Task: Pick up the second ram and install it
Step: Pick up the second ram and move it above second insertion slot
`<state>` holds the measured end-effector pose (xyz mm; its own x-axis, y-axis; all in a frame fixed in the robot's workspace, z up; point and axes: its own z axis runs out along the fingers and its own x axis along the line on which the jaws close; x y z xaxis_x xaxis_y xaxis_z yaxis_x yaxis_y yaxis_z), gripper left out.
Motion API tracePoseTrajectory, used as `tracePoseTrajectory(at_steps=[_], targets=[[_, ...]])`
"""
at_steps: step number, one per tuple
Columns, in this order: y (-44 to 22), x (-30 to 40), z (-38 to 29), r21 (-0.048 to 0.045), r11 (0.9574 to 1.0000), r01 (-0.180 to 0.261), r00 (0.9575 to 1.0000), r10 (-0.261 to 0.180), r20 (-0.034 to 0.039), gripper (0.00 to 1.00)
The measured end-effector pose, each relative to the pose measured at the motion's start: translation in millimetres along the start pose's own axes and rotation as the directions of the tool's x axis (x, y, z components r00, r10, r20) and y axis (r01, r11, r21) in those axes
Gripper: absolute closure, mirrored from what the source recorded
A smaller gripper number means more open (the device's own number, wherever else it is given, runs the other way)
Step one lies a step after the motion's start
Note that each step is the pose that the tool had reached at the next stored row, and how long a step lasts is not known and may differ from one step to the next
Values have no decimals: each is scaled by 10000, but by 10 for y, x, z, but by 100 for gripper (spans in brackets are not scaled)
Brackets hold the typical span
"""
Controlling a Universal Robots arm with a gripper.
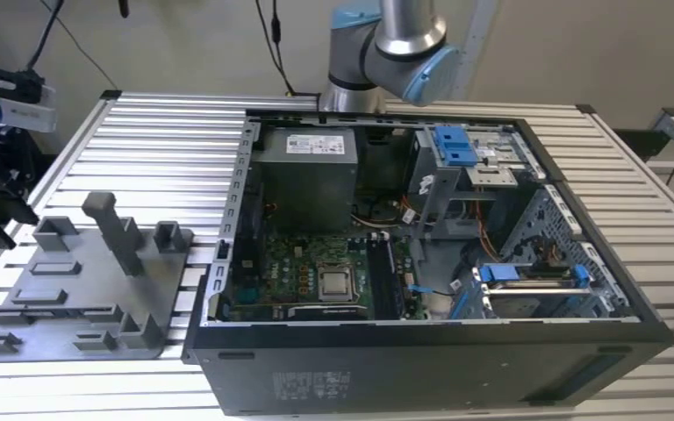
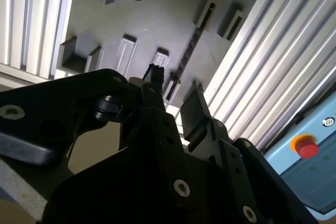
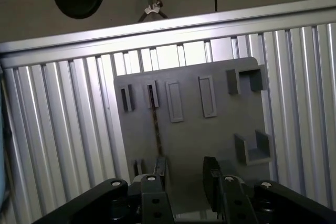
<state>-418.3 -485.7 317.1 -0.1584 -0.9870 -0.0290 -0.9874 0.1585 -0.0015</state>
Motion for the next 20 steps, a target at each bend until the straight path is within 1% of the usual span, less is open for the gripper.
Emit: tracePoseTrajectory(at_steps=[7,20], targets=[[-3,23,113,-2,10000,14,10000,-14,-1,58],[-14,94,332,-2,10000,57,10000,-57,-1,58]])
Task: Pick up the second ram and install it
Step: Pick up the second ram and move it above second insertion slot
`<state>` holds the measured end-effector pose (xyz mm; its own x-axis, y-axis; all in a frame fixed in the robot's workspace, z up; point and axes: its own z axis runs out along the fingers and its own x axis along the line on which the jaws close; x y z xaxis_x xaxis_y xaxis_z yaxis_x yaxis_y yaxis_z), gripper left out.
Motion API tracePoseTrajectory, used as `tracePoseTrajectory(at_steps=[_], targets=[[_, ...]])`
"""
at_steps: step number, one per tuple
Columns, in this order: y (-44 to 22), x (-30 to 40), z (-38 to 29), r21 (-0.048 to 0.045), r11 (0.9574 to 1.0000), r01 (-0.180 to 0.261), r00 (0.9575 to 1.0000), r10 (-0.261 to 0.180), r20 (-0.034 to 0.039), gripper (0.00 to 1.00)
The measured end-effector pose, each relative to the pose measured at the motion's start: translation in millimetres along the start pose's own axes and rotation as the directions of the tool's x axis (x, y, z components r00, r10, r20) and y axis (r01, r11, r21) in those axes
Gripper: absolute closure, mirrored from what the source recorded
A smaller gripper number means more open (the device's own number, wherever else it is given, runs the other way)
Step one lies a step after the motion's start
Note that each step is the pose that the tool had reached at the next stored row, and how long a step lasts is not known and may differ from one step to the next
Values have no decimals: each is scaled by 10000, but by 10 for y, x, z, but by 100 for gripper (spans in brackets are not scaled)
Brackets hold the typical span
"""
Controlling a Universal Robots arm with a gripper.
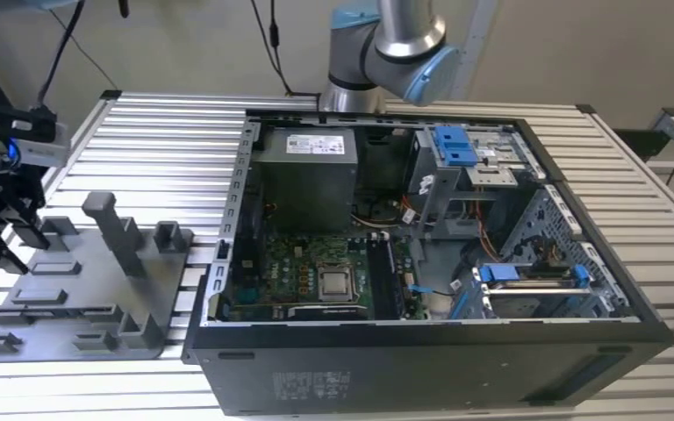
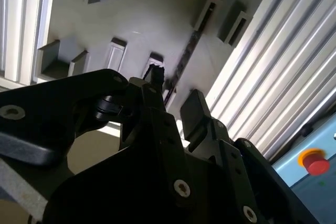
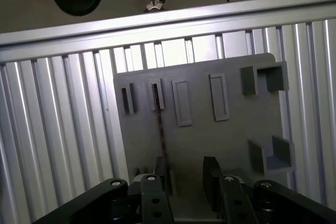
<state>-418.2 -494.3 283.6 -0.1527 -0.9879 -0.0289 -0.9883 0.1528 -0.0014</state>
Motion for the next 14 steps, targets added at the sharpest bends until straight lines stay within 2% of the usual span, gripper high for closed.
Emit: tracePoseTrajectory(at_steps=[14], targets=[[-7,58,217,-1,10000,38,10000,-38,0,58]])
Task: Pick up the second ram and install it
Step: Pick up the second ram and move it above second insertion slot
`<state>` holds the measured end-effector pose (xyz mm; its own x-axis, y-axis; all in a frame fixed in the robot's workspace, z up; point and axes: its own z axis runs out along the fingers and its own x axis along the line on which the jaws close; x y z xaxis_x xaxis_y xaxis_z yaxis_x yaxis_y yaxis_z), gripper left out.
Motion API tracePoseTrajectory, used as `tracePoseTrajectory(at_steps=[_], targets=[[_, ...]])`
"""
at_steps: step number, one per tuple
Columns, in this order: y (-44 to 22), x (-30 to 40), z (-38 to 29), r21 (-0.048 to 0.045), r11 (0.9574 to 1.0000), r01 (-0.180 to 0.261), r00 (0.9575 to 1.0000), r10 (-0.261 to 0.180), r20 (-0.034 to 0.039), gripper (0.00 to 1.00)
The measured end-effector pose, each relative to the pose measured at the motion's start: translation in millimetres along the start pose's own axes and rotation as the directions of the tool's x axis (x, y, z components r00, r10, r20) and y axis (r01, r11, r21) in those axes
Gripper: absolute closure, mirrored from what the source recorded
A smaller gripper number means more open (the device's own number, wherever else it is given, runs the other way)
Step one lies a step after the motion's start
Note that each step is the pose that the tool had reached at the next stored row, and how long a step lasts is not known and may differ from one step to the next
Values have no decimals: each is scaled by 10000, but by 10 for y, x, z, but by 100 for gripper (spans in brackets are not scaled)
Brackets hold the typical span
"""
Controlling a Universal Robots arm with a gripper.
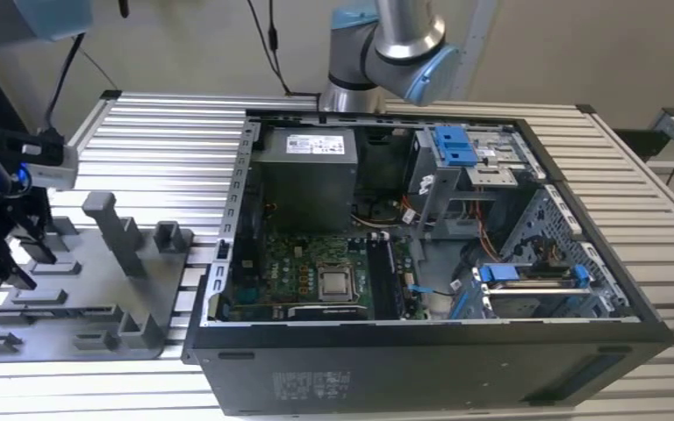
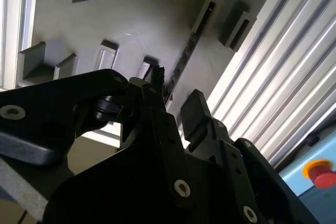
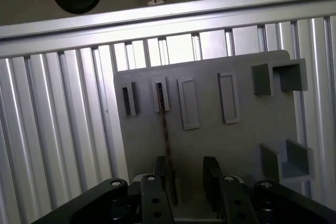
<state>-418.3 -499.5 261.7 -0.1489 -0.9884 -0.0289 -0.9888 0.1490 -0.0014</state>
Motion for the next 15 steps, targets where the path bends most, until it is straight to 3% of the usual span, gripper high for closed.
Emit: tracePoseTrajectory(at_steps=[15], targets=[[-18,129,241,-3,9998,221,9998,-221,1,58]])
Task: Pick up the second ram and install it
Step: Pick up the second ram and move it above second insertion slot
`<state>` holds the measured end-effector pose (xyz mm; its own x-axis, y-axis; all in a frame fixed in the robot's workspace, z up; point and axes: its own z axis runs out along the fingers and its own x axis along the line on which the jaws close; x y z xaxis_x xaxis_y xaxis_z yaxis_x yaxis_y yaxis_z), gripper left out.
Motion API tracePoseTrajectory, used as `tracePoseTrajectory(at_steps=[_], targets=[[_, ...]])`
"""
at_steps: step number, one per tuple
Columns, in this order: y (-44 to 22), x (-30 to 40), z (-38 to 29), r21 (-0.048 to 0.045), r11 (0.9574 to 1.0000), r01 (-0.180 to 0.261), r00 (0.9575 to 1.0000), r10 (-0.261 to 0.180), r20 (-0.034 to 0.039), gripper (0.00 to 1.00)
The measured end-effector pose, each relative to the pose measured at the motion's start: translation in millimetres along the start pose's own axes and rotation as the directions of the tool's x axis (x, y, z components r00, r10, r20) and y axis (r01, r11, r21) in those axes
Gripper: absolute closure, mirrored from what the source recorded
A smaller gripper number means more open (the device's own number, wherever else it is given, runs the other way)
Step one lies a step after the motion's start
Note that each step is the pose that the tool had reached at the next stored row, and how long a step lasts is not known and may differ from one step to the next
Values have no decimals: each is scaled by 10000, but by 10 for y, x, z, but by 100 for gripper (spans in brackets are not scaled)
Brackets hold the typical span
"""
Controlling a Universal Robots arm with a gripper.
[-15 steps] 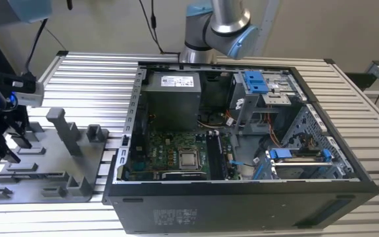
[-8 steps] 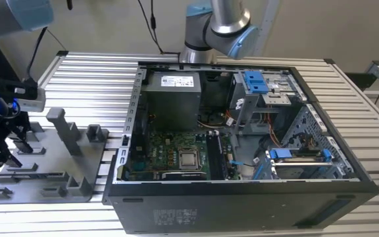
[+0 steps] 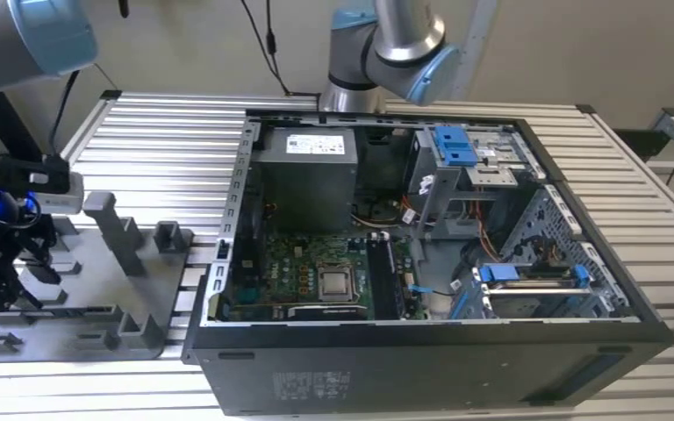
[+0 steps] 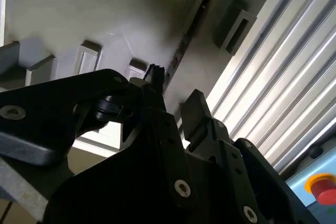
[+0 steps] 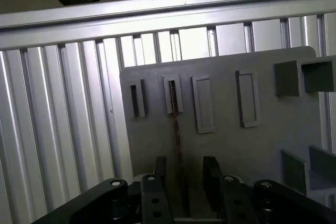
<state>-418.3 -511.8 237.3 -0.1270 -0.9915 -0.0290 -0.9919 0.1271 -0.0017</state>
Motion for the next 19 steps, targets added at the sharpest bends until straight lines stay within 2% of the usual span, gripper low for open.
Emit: tracePoseTrajectory(at_steps=[6,12,19], targets=[[4,9,93,54,9992,393,9992,-393,7,58],[30,15,201,157,9985,528,9986,-528,17,58],[40,19,328,199,9970,748,9972,-748,20,58]])
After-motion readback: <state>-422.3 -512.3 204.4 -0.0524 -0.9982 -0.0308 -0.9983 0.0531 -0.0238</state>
